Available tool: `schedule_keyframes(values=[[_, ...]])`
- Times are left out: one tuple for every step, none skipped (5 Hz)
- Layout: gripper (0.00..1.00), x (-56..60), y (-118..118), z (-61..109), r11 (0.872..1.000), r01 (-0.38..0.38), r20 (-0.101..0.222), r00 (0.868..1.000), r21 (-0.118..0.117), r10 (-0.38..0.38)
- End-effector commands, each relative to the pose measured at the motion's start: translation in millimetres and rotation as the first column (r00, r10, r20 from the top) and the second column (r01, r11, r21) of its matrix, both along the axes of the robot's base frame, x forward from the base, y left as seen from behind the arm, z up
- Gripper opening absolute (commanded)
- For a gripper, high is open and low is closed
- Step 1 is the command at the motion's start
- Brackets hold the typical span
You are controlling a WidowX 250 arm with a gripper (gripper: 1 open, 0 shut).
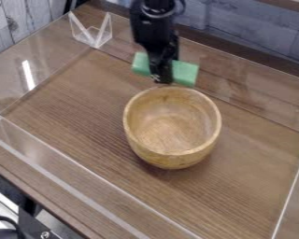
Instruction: Move green object from inside the wooden bowl to the table next to it
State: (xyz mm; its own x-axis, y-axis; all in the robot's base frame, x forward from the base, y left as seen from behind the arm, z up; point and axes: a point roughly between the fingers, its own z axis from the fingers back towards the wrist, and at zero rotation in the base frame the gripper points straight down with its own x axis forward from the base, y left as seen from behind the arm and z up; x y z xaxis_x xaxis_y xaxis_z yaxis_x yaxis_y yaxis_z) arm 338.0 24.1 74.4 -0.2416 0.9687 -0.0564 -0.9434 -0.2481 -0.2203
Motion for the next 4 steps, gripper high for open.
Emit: schedule_keyframes(values=[[1.0,23.2,-0.6,11.3,0.997,0.071,0.062,0.996,0.011,-0.071],[0.0,27.1,1.7,11.3,0.999,0.045,0.06,0.997,0.012,-0.046],[0.0,32.7,7.2,10.5,1.0,0.012,0.054,0.998,0.011,-0.013],[0.0,37.1,13.0,10.6,1.0,-0.029,0.048,0.998,-0.003,0.029]])
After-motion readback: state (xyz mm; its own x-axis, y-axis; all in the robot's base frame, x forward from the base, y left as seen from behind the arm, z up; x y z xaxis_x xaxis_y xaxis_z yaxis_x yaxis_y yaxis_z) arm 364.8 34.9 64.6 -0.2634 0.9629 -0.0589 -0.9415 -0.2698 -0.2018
